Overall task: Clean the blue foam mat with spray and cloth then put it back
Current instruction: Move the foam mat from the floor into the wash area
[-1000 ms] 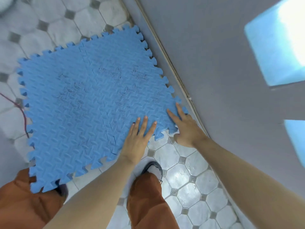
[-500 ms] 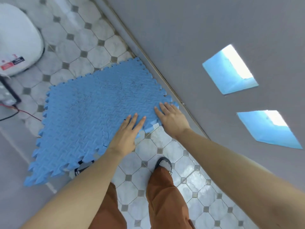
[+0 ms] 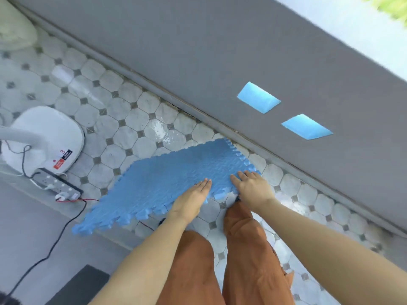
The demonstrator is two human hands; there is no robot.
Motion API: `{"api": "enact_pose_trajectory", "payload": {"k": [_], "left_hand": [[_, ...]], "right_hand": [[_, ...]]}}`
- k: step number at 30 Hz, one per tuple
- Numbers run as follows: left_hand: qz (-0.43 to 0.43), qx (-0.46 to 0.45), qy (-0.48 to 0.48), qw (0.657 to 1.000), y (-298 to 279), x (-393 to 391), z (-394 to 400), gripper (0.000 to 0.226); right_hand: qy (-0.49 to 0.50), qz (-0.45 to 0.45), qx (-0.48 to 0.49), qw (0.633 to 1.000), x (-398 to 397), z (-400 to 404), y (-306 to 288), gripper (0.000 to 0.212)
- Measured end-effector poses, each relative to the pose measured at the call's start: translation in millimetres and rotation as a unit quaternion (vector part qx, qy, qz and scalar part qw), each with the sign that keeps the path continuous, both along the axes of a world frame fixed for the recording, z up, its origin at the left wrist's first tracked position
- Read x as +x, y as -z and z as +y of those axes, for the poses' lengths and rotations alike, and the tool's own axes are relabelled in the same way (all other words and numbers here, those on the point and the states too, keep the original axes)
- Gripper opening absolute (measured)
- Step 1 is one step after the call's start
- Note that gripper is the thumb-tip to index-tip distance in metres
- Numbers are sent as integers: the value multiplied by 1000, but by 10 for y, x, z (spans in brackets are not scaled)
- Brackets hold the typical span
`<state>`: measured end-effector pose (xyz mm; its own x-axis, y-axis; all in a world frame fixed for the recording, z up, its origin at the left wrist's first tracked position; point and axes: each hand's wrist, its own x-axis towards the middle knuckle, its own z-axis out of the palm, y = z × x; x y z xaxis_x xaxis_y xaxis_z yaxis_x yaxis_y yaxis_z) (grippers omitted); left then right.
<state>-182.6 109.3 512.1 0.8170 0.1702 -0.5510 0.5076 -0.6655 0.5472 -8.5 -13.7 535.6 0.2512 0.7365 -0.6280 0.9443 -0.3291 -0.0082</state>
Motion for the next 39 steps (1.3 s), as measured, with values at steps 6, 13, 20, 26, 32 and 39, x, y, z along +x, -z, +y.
{"api": "enact_pose_trajectory", "payload": {"k": [6,13,20,26,32,39], "left_hand": [[24,37,63,997,-704,373,22,78],[52,69,159,983,-963,1082,-412,70],[49,66,255,964,-953,1690,-1028,70],[30,52,374,926,-1029,2051,-1449,67],[-16,35,545,837,-1208,2470,-2041,56],[-76,40,678,730,-1409,2623,-3264,51]], "right_hand": [[77,-1,-6,997,-20,-315,-758,37],[191,25,-17,981,399,-999,-1037,33],[355,85,-1,931,661,-1975,-1050,43],[465,56,-24,883,513,-2485,-1275,36],[602,0,-46,797,75,-2970,-1513,40],[739,-66,-40,669,-547,-3592,-1946,37]]}}
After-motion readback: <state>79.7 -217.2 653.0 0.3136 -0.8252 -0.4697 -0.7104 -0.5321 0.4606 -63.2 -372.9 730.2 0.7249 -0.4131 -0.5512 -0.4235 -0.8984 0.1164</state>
